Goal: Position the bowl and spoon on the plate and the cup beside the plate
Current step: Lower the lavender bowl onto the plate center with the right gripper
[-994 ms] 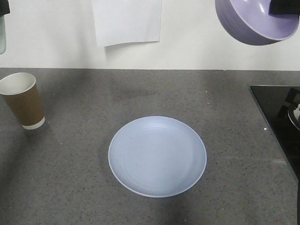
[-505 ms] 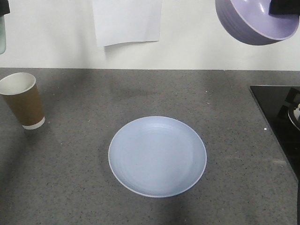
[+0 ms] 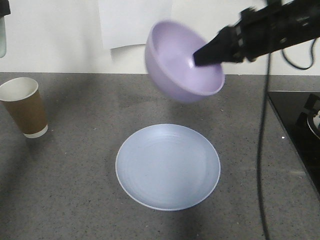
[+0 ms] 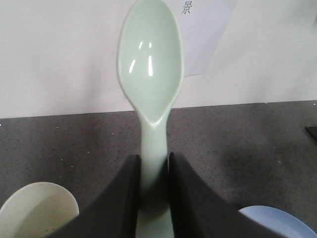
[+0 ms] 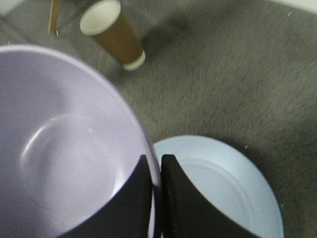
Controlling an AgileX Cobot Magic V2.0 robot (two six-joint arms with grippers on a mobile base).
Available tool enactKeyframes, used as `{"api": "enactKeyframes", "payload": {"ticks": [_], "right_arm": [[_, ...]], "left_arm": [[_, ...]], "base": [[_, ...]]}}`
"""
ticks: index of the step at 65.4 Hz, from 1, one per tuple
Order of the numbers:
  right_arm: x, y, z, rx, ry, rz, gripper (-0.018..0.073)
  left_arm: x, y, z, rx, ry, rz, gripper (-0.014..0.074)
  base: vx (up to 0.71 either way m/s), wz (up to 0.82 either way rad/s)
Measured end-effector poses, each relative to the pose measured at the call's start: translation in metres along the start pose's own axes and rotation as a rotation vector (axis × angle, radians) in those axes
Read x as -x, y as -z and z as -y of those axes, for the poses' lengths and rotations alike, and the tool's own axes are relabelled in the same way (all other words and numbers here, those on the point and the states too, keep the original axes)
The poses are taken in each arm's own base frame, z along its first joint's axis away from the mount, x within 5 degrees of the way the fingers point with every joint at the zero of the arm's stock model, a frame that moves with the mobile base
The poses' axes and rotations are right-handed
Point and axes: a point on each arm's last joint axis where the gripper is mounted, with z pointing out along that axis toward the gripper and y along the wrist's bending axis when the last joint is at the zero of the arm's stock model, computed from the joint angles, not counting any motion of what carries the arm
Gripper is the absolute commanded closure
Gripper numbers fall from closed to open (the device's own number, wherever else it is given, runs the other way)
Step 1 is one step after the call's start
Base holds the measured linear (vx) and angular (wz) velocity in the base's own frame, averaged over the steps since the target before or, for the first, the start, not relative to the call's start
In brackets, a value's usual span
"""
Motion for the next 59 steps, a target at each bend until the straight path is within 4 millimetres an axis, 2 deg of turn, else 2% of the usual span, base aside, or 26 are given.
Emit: {"api": "enactKeyframes", "payload": {"ticks": [7,12,19,26,39,59], "right_arm": [[-0.011,-0.05,-0.001,-0.01,0.051,-0.182,0.0564],[-0.021,-0.076,0.002,-0.048,0.073,-0.299,0.0564],[-0.034,-0.106,0.007,-0.102,0.093,-0.433,0.0563],[-0.044,-0.126,0.012,-0.143,0.105,-0.522,0.0558],[-0.052,-0.139,0.018,-0.169,0.111,-0.581,0.0501],[-0.052,-0.139,0.019,-0.188,0.103,-0.583,0.0258]], "left_arm": [[0.0,0.0,0.0,0.0,0.0,0.0,0.0603],[0.0,0.0,0.0,0.0,0.0,0.0,0.0603],[0.0,0.0,0.0,0.0,0.0,0.0,0.0603],[0.0,0.0,0.0,0.0,0.0,0.0,0.0603],[0.0,0.0,0.0,0.0,0.0,0.0,0.0602],[0.0,0.0,0.0,0.0,0.0,0.0,0.0603]], "base": [[0.0,0.0],[0.0,0.0],[0.0,0.0],[0.0,0.0],[0.0,0.0],[0.0,0.0]]}}
